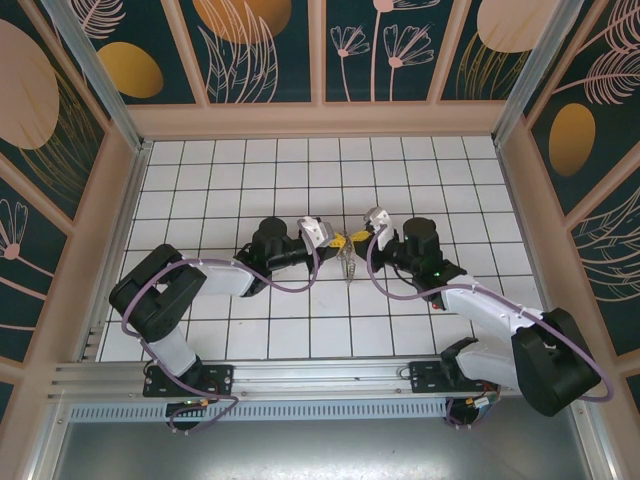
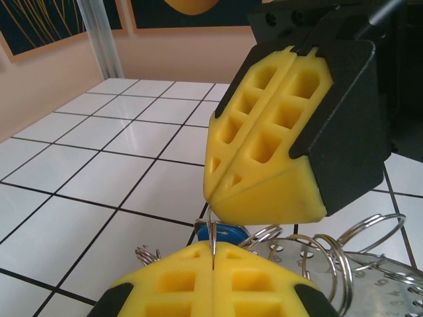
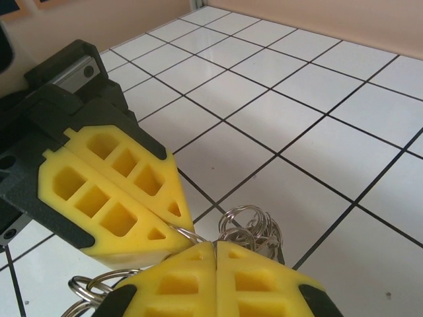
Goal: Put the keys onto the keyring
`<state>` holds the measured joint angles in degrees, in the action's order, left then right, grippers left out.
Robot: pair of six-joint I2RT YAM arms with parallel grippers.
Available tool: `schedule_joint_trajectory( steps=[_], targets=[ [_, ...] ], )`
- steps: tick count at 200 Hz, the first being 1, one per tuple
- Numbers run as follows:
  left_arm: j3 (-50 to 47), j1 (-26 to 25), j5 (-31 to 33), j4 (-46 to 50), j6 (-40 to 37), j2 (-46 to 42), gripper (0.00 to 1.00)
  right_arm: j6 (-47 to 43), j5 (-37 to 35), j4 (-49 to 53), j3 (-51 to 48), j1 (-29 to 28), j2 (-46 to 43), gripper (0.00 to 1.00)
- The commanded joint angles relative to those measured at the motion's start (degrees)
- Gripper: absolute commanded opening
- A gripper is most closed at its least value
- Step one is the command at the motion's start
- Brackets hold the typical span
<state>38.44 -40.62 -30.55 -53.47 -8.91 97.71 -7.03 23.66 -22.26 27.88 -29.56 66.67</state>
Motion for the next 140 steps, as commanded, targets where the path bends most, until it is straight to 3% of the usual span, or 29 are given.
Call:
schedule_joint_trajectory(
  steps=[1,58,92,140],
  targets=[
    [-0.66,0.27,-1.83,-7.26,1.44,0.16,0.00,4.59,-3.27,-1.46,-0.17,2.34,0.55,0.00],
    [-0.39,0.24,-2.90,-9.11,0.52,0.11,0.00,15.35,7.84,2.06,3.59,9.02,6.60,0.00],
    [0.11,0.21,-3.60,-9.68,0.14,2.28,0.00,16.10,15.39,7.47,8.41,10.70,11.65,0.00],
    [0.68,0.19,-1.41,-6.62,-0.57,2.36,0.00,16.10,17.95,6.77,10.40,10.74,11.29,0.00]
  ],
)
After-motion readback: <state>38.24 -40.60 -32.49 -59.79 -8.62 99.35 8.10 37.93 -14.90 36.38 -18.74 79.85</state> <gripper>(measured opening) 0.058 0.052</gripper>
